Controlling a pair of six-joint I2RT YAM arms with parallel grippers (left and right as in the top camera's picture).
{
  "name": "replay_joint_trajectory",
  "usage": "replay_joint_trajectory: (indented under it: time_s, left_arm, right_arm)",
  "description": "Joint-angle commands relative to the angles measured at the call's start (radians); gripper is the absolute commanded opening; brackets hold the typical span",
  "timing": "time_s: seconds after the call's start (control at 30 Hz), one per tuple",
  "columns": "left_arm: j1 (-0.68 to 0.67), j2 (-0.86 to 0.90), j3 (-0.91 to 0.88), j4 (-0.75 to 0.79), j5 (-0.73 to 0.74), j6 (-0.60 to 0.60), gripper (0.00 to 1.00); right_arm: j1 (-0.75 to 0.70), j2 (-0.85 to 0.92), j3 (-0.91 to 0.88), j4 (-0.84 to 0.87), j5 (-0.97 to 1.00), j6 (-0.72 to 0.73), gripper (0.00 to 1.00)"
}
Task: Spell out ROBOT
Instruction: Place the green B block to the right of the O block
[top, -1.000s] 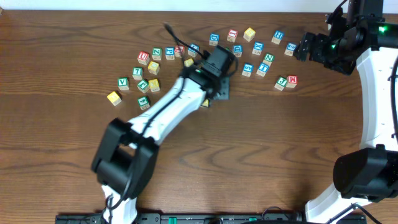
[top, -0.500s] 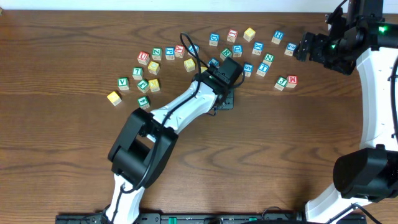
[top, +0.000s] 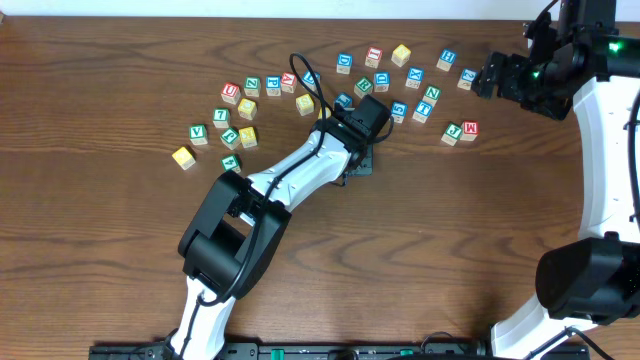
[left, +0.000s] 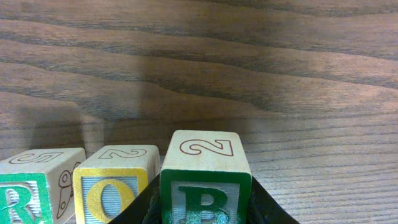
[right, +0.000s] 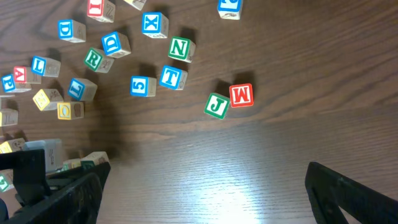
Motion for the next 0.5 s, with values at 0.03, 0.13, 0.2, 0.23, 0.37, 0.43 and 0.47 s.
replay_joint_trajectory:
  time_s: [0.03,0.13,0.2,0.23,0.37,0.43,0.47]
  left_arm:
    - [0.004,0.033,0.01,0.0,-0.035,-0.008,0.3]
    - [0.004,0.04,0.01,-0.001,-0.035,-0.008,0.3]
    - [0.004,0.04,0.01,-0.001,-0.035,-0.008,0.3]
    - [0.004,0.04,0.01,-0.001,-0.034,-0.008,0.31]
    - [0.004,0.04,0.01,-0.001,-0.034,-0.008,0.31]
    - [0.004,0.04,0.01,-0.001,-0.034,-0.008,0.31]
    - [0.004,0.04,0.01,-0.001,-0.034,-0.008,0.31]
  right_arm:
    - [0.005,-0.002,0.014,-0.005,0.004,-0.012,0.99]
    - [0.005,-0.002,0.014,-0.005,0.004,-0.012,0.99]
    - [0.005,-0.002,0.014,-0.005,0.004,-0.012,0.99]
    - [0.005,-0.002,0.014,-0.005,0.004,-0.012,0.99]
    - [0.005,-0.002,0.014,-0.007,0.004,-0.012,0.99]
    - [0.005,-0.002,0.014,-0.007,0.004,-0.012,0.99]
    - [0.005,-0.002,0.014,-0.007,0.004,-0.012,0.99]
